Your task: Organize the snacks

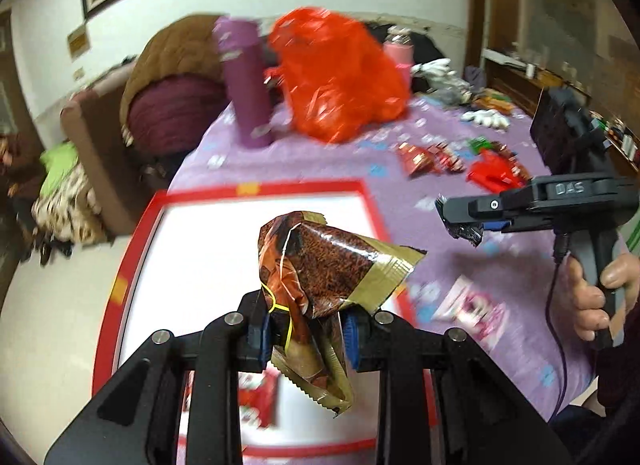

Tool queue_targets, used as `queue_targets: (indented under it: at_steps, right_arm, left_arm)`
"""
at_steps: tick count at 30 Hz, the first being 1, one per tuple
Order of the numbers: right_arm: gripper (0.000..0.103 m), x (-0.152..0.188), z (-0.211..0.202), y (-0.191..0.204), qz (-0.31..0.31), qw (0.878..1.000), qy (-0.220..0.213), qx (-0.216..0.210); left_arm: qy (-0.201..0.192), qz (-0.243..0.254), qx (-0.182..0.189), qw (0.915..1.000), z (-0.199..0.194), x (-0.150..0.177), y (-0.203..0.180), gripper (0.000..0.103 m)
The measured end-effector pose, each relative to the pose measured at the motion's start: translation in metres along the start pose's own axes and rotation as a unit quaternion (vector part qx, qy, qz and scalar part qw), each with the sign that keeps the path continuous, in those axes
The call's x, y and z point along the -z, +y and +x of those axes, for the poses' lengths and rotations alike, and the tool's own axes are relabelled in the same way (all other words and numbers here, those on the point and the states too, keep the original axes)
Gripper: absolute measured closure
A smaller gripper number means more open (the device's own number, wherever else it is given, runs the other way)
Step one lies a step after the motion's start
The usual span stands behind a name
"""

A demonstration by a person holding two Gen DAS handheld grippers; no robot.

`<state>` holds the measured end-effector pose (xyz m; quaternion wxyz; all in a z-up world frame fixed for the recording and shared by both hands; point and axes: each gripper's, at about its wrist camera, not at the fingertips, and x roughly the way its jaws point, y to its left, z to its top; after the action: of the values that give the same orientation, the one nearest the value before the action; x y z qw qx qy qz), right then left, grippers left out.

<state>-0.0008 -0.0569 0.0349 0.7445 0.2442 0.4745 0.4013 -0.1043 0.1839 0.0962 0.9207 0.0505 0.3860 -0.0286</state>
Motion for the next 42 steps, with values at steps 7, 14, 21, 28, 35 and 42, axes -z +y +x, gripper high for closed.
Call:
queue_targets:
  at_steps: [7, 14, 21, 28, 35, 42]
  right_arm:
    - [0.059, 0.018, 0.066, 0.052, -0.050, 0.997, 0.057, -0.008]
    - [0.052, 0.017, 0.058, 0.053, -0.040, 0.998, 0.030, -0.046]
    - [0.052, 0.001, 0.016, 0.020, -0.008, 0.998, -0.021, -0.051]
    - [0.049, -0.012, -0.052, -0.034, 0.039, 0.994, -0.105, 0.001]
    - [0.044, -0.021, -0.123, -0.095, 0.093, 0.976, -0.179, 0.083]
    - [0.042, -0.040, -0.123, -0.142, 0.121, 0.962, -0.166, 0.181]
  left_arm:
    - [0.026, -0.026, -0.048, 0.9982, 0.008, 0.020, 0.022, 0.077]
    - [0.012, -0.029, -0.094, 0.9951, 0.004, 0.018, 0.030, 0.053]
    - [-0.024, 0.000, -0.091, 0.9955, -0.008, 0.009, 0.009, 0.035]
    - [-0.020, 0.093, -0.039, 0.9947, -0.001, 0.008, -0.053, 0.031]
    - [-0.003, 0.137, 0.004, 0.9905, 0.005, 0.006, -0.093, 0.031]
    - [0.036, 0.130, 0.060, 0.9890, 0.011, 0.011, -0.109, 0.031]
